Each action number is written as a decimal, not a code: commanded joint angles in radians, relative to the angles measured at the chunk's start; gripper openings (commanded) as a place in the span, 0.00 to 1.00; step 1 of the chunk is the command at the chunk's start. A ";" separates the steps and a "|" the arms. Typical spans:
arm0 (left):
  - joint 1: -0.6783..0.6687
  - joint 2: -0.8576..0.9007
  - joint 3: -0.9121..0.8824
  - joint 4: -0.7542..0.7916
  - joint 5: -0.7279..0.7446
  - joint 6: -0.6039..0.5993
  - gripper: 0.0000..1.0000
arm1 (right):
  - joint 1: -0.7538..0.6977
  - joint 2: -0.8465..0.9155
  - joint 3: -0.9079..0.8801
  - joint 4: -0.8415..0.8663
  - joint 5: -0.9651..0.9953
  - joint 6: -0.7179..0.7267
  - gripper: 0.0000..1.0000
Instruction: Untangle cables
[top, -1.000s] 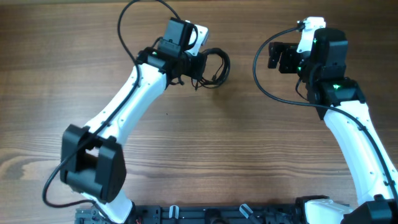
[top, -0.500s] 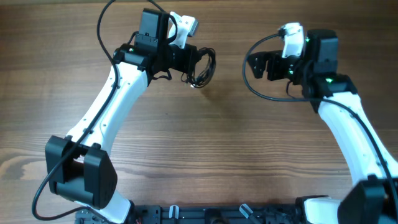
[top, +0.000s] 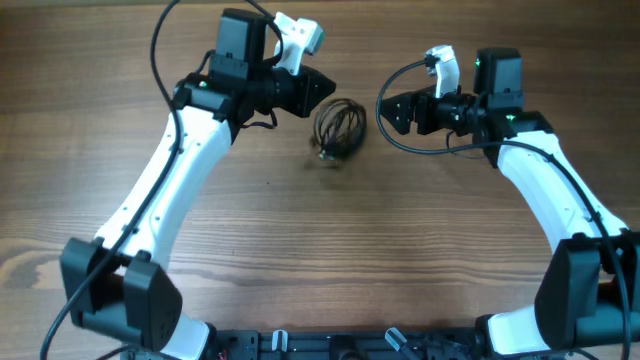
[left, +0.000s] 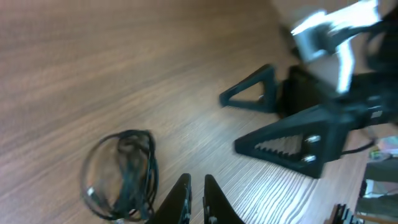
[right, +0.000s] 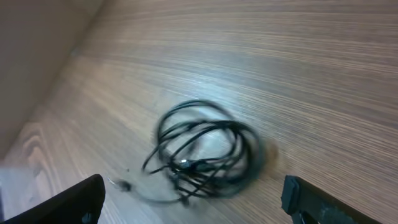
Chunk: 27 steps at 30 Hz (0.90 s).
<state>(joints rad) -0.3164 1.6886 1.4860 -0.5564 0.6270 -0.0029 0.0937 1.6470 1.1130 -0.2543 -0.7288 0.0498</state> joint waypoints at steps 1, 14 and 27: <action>0.005 -0.055 0.014 0.013 0.034 -0.031 0.09 | 0.039 0.029 -0.006 0.014 -0.051 -0.020 0.90; 0.007 -0.058 0.014 0.010 -0.218 -0.045 0.14 | 0.106 0.079 -0.006 -0.008 0.141 0.085 0.90; 0.116 -0.058 0.014 -0.014 -0.446 -0.111 0.45 | 0.176 0.153 -0.006 -0.007 0.333 0.219 0.85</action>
<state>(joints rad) -0.2310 1.6497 1.4860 -0.5564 0.2234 -0.0994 0.2253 1.7710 1.1130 -0.2752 -0.4603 0.2222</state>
